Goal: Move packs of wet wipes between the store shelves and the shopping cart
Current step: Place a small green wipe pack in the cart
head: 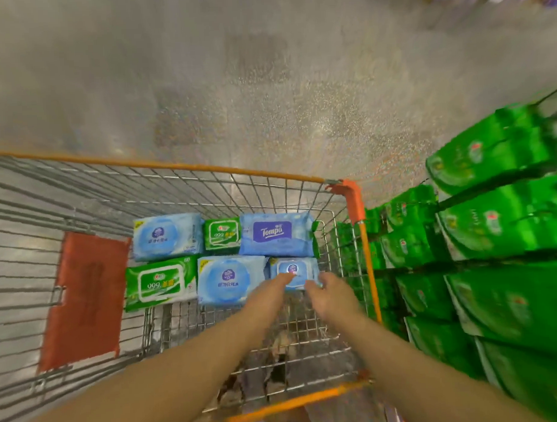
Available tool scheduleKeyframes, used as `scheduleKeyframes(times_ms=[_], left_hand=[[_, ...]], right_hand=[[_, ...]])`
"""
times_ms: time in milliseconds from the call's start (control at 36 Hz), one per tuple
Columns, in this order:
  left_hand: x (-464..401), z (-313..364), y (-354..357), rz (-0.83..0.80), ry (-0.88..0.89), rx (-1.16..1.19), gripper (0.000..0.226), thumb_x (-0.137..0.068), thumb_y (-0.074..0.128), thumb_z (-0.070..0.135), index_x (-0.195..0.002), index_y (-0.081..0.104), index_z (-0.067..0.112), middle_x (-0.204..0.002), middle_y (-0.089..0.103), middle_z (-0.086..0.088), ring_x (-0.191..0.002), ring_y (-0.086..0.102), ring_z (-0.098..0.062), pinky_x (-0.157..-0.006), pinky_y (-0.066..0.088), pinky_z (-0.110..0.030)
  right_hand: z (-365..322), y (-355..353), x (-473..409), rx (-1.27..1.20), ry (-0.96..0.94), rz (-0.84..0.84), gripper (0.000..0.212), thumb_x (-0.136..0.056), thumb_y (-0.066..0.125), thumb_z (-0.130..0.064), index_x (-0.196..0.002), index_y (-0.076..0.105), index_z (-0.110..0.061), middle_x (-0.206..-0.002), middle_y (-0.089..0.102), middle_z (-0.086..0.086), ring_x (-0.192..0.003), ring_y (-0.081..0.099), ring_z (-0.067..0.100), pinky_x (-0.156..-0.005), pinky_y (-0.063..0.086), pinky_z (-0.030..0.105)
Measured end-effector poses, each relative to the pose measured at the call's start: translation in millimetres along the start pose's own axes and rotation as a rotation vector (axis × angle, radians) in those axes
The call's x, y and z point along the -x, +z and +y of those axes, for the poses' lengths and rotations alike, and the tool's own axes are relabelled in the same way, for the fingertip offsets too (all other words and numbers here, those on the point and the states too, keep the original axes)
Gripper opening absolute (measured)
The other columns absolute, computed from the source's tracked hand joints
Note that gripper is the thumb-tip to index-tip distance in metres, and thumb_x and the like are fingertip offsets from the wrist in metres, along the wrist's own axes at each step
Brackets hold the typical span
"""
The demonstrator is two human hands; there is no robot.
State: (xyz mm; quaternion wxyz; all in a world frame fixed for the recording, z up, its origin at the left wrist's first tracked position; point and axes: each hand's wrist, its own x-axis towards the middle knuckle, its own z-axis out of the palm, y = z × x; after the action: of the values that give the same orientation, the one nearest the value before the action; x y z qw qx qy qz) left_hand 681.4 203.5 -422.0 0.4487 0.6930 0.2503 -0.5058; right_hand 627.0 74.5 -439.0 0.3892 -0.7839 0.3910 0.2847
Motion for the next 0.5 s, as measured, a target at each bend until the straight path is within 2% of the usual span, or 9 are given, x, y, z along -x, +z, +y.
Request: scheduleKeyframes(times_ms=[28, 56, 83, 111, 167, 222, 306, 389, 500], left_hand=[[9, 3, -6, 0.009, 0.037, -0.063, 0.073, -0.064, 0.059, 0.074, -0.115, 0.068, 0.022, -0.102, 0.070, -0.006, -0.092, 0.067, -0.025, -0.091, 0.055, -0.041], [22, 9, -12, 0.021, 0.070, -0.145, 0.061, -0.070, 0.059, 0.072, -0.106, 0.067, 0.024, -0.093, 0.069, -0.002, -0.083, 0.066, -0.020, -0.082, 0.056, -0.036], [35, 15, -19, 0.044, 0.102, -0.245, 0.046, -0.081, 0.057, 0.067, -0.101, 0.064, 0.026, -0.091, 0.066, 0.004, -0.078, 0.062, -0.014, -0.074, 0.052, -0.030], [49, 20, -27, 0.062, 0.139, -0.342, 0.039, -0.087, 0.053, 0.063, -0.103, 0.062, 0.028, -0.098, 0.065, 0.007, -0.081, 0.058, -0.012, -0.073, 0.047, -0.027], [71, 32, -42, 0.094, 0.269, -0.496, 0.064, -0.077, 0.048, 0.072, -0.123, 0.063, 0.028, -0.133, 0.061, 0.004, -0.108, 0.058, -0.016, -0.089, 0.042, -0.027], [86, 42, -57, 0.128, 0.351, -0.572, 0.082, -0.076, 0.053, 0.073, -0.142, 0.053, 0.024, -0.150, 0.049, 0.001, -0.127, 0.053, -0.021, -0.098, 0.040, -0.028], [115, 63, -77, 0.220, 0.452, -0.672, 0.083, -0.080, 0.057, 0.071, -0.147, 0.047, 0.023, -0.147, 0.052, -0.004, -0.125, 0.057, -0.024, -0.100, 0.046, -0.033], [150, 86, -92, 0.298, 0.557, -0.844, 0.087, -0.080, 0.055, 0.072, -0.151, 0.040, 0.024, -0.156, 0.041, -0.004, -0.138, 0.044, -0.024, -0.111, 0.036, -0.036], [189, 109, -106, 0.387, 0.708, -1.014, 0.090, -0.080, 0.055, 0.074, -0.152, 0.036, 0.025, -0.157, 0.036, -0.003, -0.143, 0.035, -0.022, -0.115, 0.030, -0.035]], right_hand=[[-5, -8, 8, 0.009, -0.043, -0.010, 0.048, -0.098, 0.056, -0.044, -0.131, 0.061, -0.010, -0.128, 0.066, 0.010, -0.110, 0.066, 0.031, -0.089, 0.052, 0.034], [-10, -16, 16, 0.025, -0.080, -0.023, 0.046, -0.098, 0.057, -0.044, -0.131, 0.061, -0.013, -0.127, 0.067, 0.009, -0.108, 0.066, 0.028, -0.089, 0.053, 0.034], [-15, -25, 23, 0.055, -0.134, -0.024, 0.041, -0.098, 0.057, -0.042, -0.129, 0.062, -0.016, -0.126, 0.067, 0.008, -0.106, 0.066, 0.026, -0.088, 0.053, 0.032], [-22, -34, 32, 0.098, -0.191, -0.019, 0.038, -0.099, 0.056, -0.041, -0.128, 0.062, -0.018, -0.126, 0.066, 0.007, -0.107, 0.065, 0.024, -0.088, 0.051, 0.029], [-37, -55, 48, 0.181, -0.288, 0.005, 0.039, -0.099, 0.055, -0.040, -0.134, 0.058, -0.021, -0.131, 0.060, 0.008, -0.113, 0.061, 0.024, -0.093, 0.049, 0.030], [-50, -74, 59, 0.259, -0.346, 0.036, 0.046, -0.101, 0.053, -0.038, -0.142, 0.052, -0.017, -0.138, 0.055, 0.012, -0.120, 0.057, 0.027, -0.100, 0.046, 0.033], [-70, -103, 77, 0.382, -0.405, 0.092, 0.058, -0.101, 0.051, -0.043, -0.149, 0.043, -0.010, -0.147, 0.049, 0.016, -0.131, 0.051, 0.031, -0.107, 0.044, 0.037], [-88, -127, 97, 0.421, -0.456, 0.157, 0.056, -0.100, 0.051, -0.047, -0.147, 0.047, -0.017, -0.144, 0.053, 0.013, -0.125, 0.057, 0.029, -0.102, 0.049, 0.040], [-107, -152, 131, 0.425, -0.496, 0.276, 0.061, -0.093, 0.040, -0.062, -0.140, 0.053, -0.025, -0.139, 0.056, 0.003, -0.127, 0.056, 0.024, -0.103, 0.048, 0.039]])
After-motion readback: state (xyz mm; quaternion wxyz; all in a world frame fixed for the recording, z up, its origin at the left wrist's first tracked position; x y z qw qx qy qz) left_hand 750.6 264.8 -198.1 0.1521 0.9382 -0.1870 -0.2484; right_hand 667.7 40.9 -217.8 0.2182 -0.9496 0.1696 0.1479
